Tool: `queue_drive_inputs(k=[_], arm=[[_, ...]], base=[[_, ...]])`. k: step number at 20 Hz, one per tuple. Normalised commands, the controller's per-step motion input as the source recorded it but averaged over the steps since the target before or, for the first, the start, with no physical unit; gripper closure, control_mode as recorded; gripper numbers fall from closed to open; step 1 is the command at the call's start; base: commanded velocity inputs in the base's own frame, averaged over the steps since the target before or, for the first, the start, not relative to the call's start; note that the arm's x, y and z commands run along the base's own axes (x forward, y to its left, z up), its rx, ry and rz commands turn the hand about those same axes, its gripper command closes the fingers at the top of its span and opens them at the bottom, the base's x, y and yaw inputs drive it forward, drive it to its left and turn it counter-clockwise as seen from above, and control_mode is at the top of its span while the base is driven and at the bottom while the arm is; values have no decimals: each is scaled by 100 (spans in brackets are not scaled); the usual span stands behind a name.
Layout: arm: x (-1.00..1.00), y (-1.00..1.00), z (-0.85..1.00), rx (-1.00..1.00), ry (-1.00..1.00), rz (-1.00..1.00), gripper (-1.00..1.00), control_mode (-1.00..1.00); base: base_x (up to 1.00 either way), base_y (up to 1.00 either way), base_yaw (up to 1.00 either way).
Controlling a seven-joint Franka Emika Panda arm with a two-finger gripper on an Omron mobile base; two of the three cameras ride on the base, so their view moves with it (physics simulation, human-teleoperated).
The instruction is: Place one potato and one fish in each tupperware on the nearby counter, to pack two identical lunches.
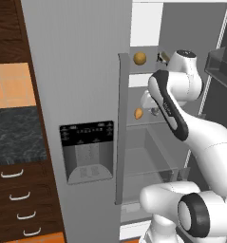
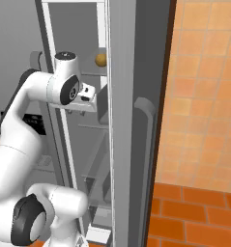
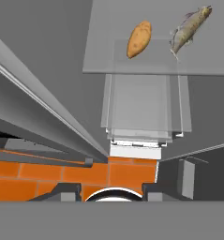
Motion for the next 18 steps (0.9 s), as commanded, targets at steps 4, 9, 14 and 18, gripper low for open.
queue_drive_inputs(k=[4,9,14,18], arm=[[-1,-18,9,1,-6,0,-100,-100],[-14,-38,64,4,-23,0,-100,-100],[7,-6,62,0,-24,0,-100,-100],[14,-8,42,-14,-14,-1,-100,-100]], base=[[0,0,0],[0,0,0],[0,0,0],[0,0,0]])
